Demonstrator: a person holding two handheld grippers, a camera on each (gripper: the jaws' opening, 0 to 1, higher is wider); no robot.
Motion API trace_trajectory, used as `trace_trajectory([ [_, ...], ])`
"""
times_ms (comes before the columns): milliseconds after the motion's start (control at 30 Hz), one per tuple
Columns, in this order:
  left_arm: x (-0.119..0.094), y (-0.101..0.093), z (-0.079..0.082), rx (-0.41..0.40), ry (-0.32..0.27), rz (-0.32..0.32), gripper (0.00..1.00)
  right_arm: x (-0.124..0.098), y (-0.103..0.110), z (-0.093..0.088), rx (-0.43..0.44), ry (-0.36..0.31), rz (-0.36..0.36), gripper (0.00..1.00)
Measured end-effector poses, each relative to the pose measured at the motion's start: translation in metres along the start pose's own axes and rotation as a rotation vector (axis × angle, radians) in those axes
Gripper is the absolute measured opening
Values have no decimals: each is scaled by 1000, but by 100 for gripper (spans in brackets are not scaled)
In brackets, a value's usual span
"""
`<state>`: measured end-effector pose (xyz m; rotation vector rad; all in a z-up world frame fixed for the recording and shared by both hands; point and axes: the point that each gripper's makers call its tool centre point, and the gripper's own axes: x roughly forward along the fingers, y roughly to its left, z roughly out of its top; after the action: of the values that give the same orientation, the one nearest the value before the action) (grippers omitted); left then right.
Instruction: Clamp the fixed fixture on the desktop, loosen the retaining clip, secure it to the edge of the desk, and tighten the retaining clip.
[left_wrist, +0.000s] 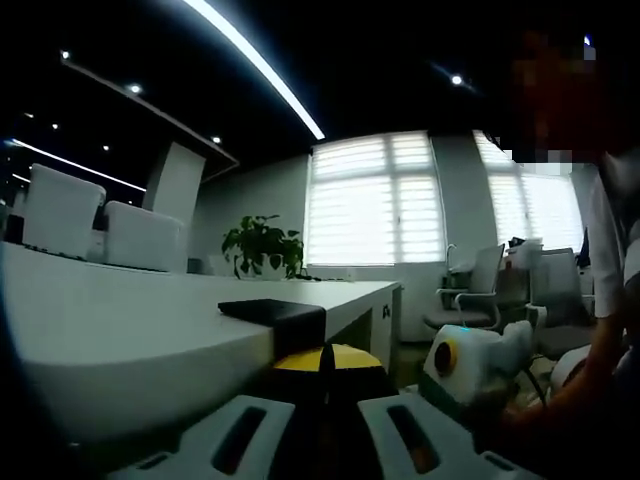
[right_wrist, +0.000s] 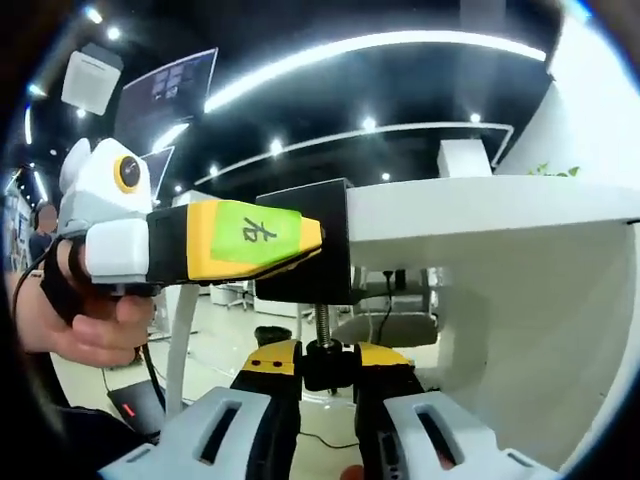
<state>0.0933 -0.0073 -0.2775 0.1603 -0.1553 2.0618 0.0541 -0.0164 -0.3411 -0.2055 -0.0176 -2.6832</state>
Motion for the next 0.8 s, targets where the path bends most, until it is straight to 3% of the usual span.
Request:
trace_trajectory([
  [100, 0, 0, 0, 0, -1, 1, 1, 0, 1, 1, -21, -12, 56, 18],
  [333, -1, 0, 0, -8, -6, -1, 1, -4, 8, 2, -130, -40, 284, 18],
  [433, -1, 0, 0, -8, -5, -3, 1, -3, 7, 2, -118, -45, 320, 18],
  [533, -1, 0, 0, -8, -9, 1, 1, -4, 8, 3, -126, -55, 313, 19],
  [600, -1, 0, 0, -9, -12, 3, 1, -7, 3, 4, -140, -53, 232, 21],
  [700, -1, 0, 1, -11, -15, 2, 1, -15, 4, -3, -60, -5, 157, 30],
  [800, -1, 0, 1, -11, -16, -1, 1, -20, 8, -7, -24, 12, 100, 30],
])
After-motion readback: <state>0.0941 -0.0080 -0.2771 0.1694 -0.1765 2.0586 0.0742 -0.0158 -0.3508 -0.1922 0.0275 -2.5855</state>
